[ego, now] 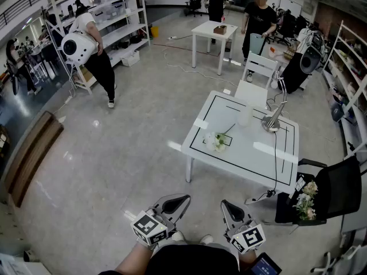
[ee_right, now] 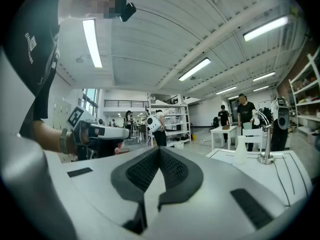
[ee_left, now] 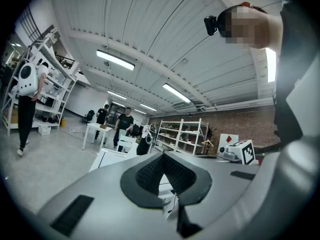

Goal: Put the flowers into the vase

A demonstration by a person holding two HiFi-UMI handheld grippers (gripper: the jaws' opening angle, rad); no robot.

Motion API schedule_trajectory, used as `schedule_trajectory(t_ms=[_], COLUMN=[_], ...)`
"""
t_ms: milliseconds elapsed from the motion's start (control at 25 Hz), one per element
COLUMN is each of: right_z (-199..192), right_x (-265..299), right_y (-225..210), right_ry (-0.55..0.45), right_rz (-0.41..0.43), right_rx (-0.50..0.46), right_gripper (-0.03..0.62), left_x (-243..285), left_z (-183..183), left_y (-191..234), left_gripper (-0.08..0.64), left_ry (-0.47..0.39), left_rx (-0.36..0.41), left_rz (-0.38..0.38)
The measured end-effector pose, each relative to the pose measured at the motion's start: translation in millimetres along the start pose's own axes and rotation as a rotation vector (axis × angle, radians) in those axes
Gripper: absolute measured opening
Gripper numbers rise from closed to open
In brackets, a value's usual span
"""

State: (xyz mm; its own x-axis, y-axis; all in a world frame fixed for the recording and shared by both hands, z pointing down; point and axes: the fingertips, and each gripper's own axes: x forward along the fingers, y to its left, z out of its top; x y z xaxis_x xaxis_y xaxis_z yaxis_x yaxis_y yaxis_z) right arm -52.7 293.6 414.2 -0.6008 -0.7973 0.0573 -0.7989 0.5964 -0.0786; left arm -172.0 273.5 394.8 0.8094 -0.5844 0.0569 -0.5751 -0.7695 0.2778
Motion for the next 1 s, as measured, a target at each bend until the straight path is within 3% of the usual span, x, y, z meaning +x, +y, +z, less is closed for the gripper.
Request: schedule_trajectory(t_ms=[160,400,520,640,800,1000], right_z=[-4,0,3,6,4,2], right_x=[-3,-12,-18,-25,-37,-57], right_y=[-1,0,-5,-15,-33,-61], right_ry=[0.015,-0.014,-0.024,-0.054,-0.065,-0.070], right_rz=[0.026,0.026,0.021,0.006,-0.023,-0.039], right_rx=[-0.012,-0.003,-0.037,-0.003,0.015,0.017], right_gripper=[0.008,0.008,0.008,0.009,0.009,0.009], left_x=[10,20,25,32,43,72], left_z=[-7,-2,-5,-9,-11,-22], left_y=[-18,-32,-35,-38,-43,-61], left_gripper=[0.003,0.003,0.003,0.003,0.005,0.005], left_ry=[0.029,-0.003,-0.010,-0.025,-0.048,0.001], left_rx=[0.059,0.000,0.003,0.010,-0.053,-0.006], left_rz=[-0.014,-0.066,-0.067,-0.076,-0.082,-0.086])
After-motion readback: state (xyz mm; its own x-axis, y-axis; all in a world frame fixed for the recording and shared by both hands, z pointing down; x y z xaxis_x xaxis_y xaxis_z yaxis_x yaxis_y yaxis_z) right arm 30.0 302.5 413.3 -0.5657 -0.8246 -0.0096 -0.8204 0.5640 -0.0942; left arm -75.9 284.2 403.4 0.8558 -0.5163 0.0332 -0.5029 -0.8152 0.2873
